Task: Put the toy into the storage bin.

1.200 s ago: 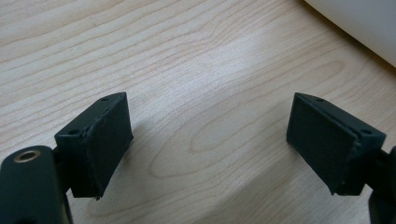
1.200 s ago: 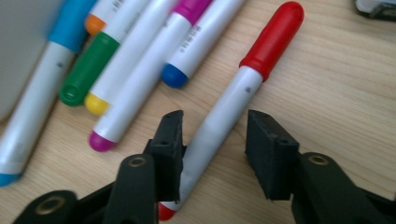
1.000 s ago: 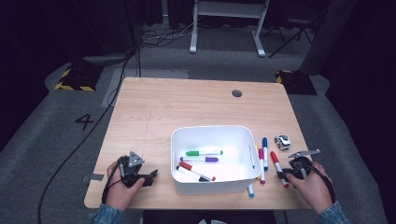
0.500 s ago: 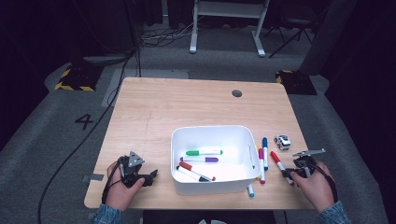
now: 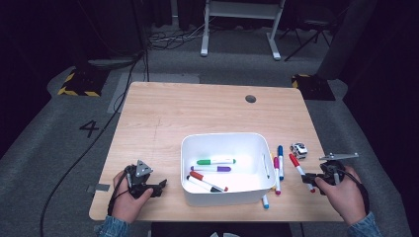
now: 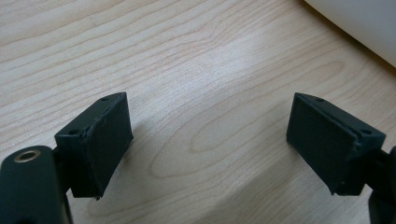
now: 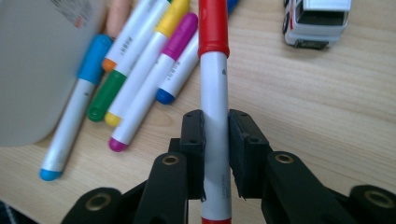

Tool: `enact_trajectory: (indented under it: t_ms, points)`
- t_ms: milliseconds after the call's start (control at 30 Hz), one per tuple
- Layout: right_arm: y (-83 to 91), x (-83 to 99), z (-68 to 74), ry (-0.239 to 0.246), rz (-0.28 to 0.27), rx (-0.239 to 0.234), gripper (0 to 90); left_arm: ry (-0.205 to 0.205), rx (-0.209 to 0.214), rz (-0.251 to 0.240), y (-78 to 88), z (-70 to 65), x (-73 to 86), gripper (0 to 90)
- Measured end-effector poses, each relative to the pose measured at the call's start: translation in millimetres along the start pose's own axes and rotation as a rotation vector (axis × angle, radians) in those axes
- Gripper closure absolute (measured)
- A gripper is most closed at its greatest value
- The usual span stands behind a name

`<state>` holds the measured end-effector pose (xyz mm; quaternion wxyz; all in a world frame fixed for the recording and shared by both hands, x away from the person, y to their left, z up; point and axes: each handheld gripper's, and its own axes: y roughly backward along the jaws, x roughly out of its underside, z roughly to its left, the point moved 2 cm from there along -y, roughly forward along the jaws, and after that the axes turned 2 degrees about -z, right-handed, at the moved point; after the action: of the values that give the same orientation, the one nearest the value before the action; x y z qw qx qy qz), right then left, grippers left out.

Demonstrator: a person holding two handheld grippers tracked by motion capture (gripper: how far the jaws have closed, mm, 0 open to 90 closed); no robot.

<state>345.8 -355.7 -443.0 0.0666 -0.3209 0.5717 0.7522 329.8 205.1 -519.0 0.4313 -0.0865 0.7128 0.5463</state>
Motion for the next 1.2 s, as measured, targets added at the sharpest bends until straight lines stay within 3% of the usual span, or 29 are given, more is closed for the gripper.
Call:
enact_trajectory:
  t_ms: [267, 600, 867, 1033, 1100, 1200]
  points:
    - [31.5, -24.1, 12.1, 0.041, -0.06, -0.035, 76.7, 0.0, -0.003, 0.002, 0.0, -0.1, 0.0, 14.3]
    - [56.6, -62.7, 48.9, 0.137, -0.095, -0.107, 76.6, 0.004, -0.009, -0.004, 0.5, -1.0, 0.6, 14.4]
    - [56.5, -91.8, 88.2, 0.235, -0.085, -0.192, 76.6, 0.006, -0.003, -0.001, 2.6, -2.0, 2.9, 14.6]
    - [50.8, -105.8, 114.1, 0.28, -0.065, -0.24, 76.6, 0.009, -0.001, -0.003, 2.4, -2.2, 2.9, 14.5]
    - [49.8, -107.5, 117.8, 0.285, -0.062, -0.246, 76.6, 0.008, -0.003, -0.001, 2.5, -2.1, 2.9, 14.5]
    - [41.4, -118.3, 136.8, 0.331, -0.042, -0.276, 76.5, 0.009, -0.002, -0.001, 2.5, -2.1, 2.9, 14.5]
